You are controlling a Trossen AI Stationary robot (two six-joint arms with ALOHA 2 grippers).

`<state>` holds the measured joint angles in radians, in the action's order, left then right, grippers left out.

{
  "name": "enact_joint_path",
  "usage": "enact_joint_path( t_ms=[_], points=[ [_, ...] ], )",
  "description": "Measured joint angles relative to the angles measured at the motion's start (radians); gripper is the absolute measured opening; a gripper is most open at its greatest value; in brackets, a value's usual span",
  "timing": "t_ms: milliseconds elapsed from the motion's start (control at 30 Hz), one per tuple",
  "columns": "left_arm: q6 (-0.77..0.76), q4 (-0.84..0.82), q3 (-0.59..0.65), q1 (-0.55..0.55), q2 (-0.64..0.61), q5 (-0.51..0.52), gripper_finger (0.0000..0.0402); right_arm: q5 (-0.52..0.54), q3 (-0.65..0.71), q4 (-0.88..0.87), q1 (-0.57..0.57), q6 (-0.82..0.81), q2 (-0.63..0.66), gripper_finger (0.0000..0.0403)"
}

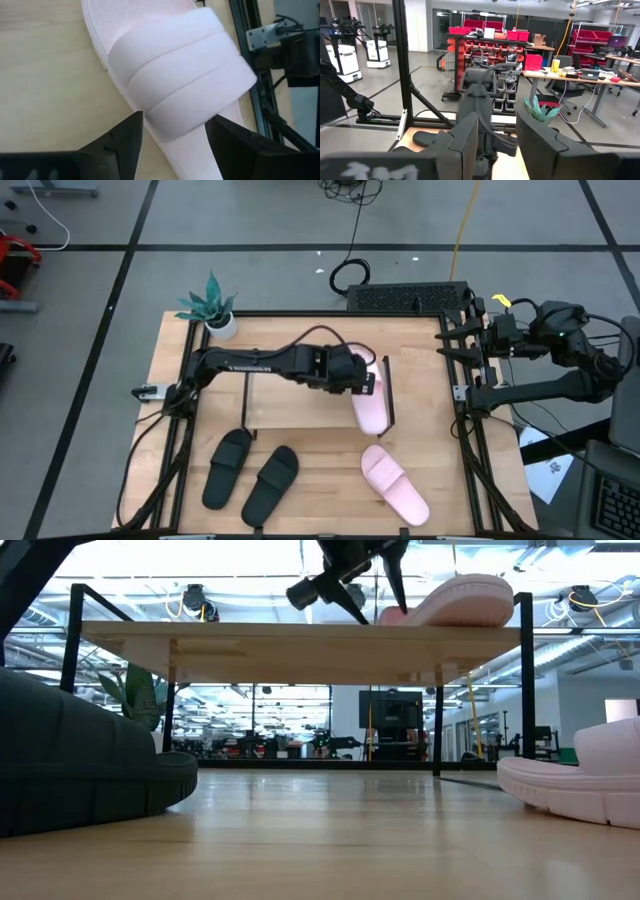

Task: Pick and place slides into the shelf
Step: Put the right pink slipper on the shelf

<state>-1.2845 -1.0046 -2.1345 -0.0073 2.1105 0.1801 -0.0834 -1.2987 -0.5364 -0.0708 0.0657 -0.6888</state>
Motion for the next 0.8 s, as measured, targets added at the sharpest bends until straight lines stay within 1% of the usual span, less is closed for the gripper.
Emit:
enact_joint_path(
  t_ms=[100, 267, 633, 800],
  points=[
    [0.045, -0.004, 0.000, 0.026, 0.000, -0.021, 0.0211, 0.000, 0.000, 0.001, 0.000, 0.000, 0.000, 0.0125],
    [0.065, -0.003, 0.000, 0.044, -0.012, -0.014, 0.0211, 0.000, 0.000, 0.001, 0.000, 0.000, 0.000, 0.0125],
    [0.048, 0.013, 0.000, 0.012, -0.026, -0.011, 0.0211, 0.003, 0.000, 0.017, 0.000, 0.029, -0.006, 0.0125],
    [0.076, 0.015, -0.003, 0.002, -0.077, 0.032, 0.0211, 0.004, 0.000, 0.019, 0.000, 0.033, -0.014, 0.0125]
  ],
)
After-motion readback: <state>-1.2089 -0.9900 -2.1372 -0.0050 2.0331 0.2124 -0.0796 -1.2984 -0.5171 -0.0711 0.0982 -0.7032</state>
